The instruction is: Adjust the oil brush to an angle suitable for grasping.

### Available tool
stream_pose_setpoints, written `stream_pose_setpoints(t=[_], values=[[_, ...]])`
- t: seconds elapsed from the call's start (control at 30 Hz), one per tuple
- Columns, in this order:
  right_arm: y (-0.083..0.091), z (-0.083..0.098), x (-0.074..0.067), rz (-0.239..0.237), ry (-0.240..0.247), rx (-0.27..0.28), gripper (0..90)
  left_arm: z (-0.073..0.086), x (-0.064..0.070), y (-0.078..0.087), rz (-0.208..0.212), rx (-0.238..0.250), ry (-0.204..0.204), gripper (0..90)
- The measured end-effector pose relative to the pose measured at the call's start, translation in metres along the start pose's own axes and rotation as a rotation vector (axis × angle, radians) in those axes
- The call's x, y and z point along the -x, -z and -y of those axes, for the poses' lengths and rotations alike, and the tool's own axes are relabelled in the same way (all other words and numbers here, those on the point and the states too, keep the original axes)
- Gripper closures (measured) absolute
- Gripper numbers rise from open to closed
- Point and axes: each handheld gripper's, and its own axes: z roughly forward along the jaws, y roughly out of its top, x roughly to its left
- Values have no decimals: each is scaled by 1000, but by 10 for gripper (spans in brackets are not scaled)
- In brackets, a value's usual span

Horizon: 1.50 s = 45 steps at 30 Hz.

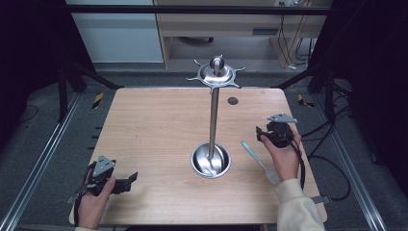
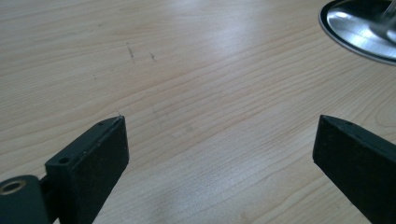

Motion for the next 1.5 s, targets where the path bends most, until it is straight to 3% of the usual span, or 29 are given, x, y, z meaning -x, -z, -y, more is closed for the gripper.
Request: stream_pose_setpoints(t=[0.1, 0.13, 0.17, 0.2, 0.23, 0.27, 0.3, 0.4, 0.43, 0.5, 0.57, 0.63, 0.9, 1.3, 1.5], values=[[-7, -4, -5, -28, -9, 17, 460, -2, -2, 1, -8, 15, -1, 32], [-11, 2, -12, -59, 9, 7, 544, -6, -4, -1, -11, 25, -8, 31], [-11, 2, -12, -59, 9, 7, 544, -6, -4, -1, -11, 25, -8, 31], [-14, 8, -21, -91, 77, -39, 582, -6, -8, -6, -22, 14, -19, 31], [-14, 8, -21, -91, 77, -39, 582, -6, -8, -6, -22, 14, -19, 31], [-13, 15, -28, -112, 124, -79, 626, -5, -11, -10, -29, -3, -18, 32], [-12, 17, -31, -121, 138, -87, 644, -6, -12, -11, -32, -3, -16, 33], [-9, 20, -33, -129, 144, -92, 694, -7, -13, -12, -31, -4, -20, 32], [-9, 20, -33, -158, 142, -96, 753, -7, -11, -12, -32, -12, -32, 32], [-10, 21, -34, -166, 154, -100, 778, -7, -10, -13, -30, -12, -35, 32], [-13, 23, -36, -188, 184, -131, 833, -7, -8, -15, -29, -19, -46, 32], [-14, 24, -36, -194, 177, -151, 868, -7, -7, -15, -27, -27, -53, 32], [-21, 29, -34, -170, 189, -212, 900, -8, -7, -16, -28, -30, -61, 32], [-41, 41, -46, -201, 251, -326, 900, -9, -4, -20, -26, -37, -78, 32], [-42, 41, -45, -186, 243, -330, 900, -8, -4, -20, -26, -40, -81, 32]])
